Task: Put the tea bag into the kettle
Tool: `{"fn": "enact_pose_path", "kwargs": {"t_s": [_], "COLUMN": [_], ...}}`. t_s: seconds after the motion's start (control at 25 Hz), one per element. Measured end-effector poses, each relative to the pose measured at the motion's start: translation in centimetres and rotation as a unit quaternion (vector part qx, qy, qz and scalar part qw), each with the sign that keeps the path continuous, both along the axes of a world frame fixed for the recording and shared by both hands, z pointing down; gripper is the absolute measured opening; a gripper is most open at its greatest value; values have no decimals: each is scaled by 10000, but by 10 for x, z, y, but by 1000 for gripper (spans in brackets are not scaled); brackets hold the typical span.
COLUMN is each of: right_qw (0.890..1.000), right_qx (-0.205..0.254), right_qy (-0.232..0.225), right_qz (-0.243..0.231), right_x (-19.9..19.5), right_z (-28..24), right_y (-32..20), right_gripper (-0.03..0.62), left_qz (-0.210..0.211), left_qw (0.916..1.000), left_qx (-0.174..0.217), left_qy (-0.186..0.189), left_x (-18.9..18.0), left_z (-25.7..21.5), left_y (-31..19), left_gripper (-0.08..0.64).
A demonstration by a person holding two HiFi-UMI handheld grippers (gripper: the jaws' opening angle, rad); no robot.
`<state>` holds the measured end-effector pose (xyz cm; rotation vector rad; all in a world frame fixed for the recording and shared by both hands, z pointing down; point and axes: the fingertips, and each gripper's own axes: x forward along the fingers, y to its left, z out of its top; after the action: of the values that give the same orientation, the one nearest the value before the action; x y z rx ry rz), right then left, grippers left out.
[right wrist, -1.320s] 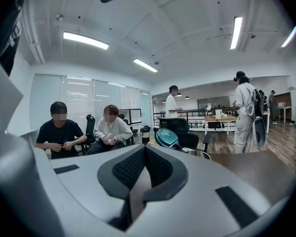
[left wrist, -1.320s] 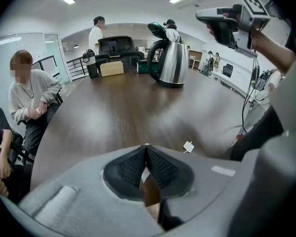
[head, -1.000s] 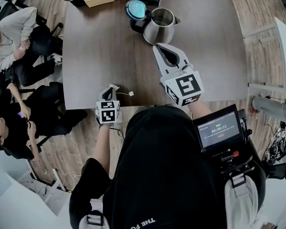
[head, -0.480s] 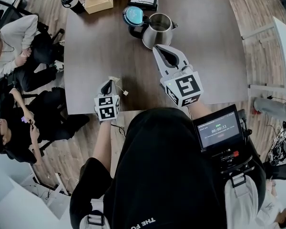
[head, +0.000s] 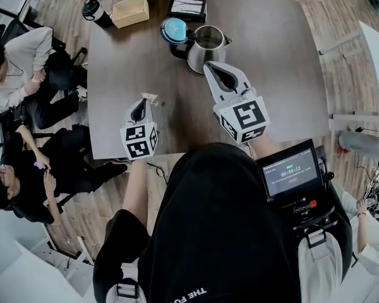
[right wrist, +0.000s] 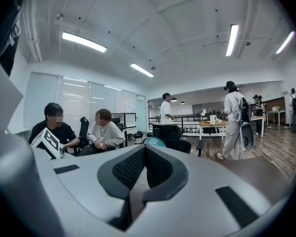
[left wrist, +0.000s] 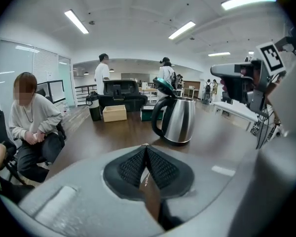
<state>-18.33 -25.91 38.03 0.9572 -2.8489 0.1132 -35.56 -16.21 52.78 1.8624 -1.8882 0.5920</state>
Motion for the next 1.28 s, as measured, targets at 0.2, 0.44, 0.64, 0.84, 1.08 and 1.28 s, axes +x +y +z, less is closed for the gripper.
{"fn": "enact_pose_path", "kwargs": {"t_s": [0.2,0.44,0.64,0.84,1.08,1.28], "right_qw": [10000,9999,9998,9997,9996,9994], "right_qx": [47,70,90,89,78,66], "right_qy": [-8,2,-23,-36,-31,-35], "right_qz": [33,102,184,208,281,341], "right_x": [4,16,25,31,41,52], "right_z": [-2,-9,-13,-15,-15,-14], "right_y": [-1,-5,-8,-7,-13,-19], "right_gripper": [5,5,5,5,5,5], "left_qz": [21,30,201,481,680,825], "left_qw": [9993,9963,9905,9848,9806,9772], "left_qx": [370,855,1359,1667,1836,1949], "left_qy": [-66,-33,12,19,97,189], "left_x": [-3,10,36,63,84,108], "left_z": [-31,-83,-129,-160,-180,-189], "left_y": [-19,-40,-53,-65,-80,-92], "left_gripper": [6,6,6,6,6,6]}}
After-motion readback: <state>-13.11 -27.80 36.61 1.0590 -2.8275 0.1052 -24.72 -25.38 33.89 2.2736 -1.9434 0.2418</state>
